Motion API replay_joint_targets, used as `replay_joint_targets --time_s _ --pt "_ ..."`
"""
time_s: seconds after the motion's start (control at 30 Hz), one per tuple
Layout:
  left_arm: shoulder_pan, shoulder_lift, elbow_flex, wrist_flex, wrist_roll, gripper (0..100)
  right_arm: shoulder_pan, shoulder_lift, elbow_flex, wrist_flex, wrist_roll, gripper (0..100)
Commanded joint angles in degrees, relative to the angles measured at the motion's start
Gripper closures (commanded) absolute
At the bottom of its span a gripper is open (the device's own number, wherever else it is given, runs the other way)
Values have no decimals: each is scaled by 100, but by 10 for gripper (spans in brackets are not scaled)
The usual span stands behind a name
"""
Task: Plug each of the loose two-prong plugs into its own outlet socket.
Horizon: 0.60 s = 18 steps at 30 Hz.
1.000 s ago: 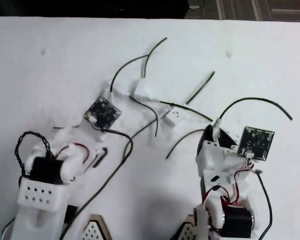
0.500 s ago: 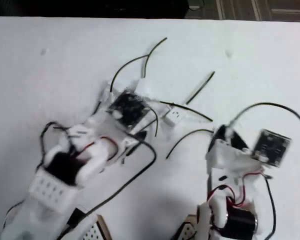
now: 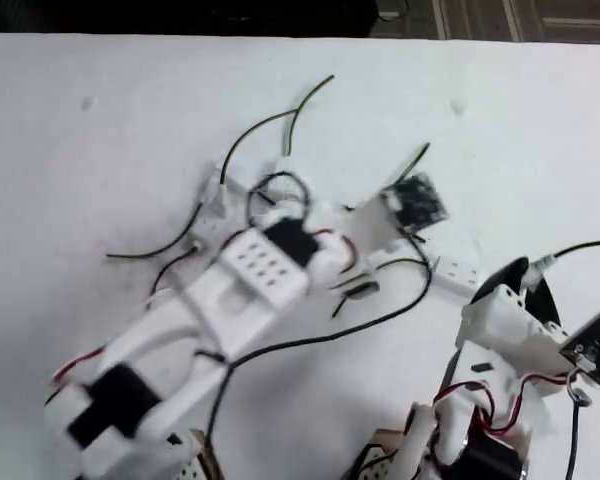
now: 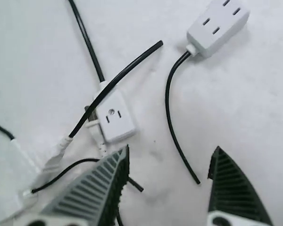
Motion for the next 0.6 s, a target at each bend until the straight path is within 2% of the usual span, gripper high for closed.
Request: replay_joint_targets --time_s 0.0,0.2,0.43,0.57 --pt "180 787 -791 -299 -79 725 180 -13 -387 259 -9 982" --pt "198 2176 -1415 -914 -62 728 391 -13 -545 418 -9 982" --pt "198 2967 -1846 -721 -53 734 426 -13 -563 426 -9 982" --pt "198 3046 -1987 -369 -62 835 418 -13 -563 426 -9 982"
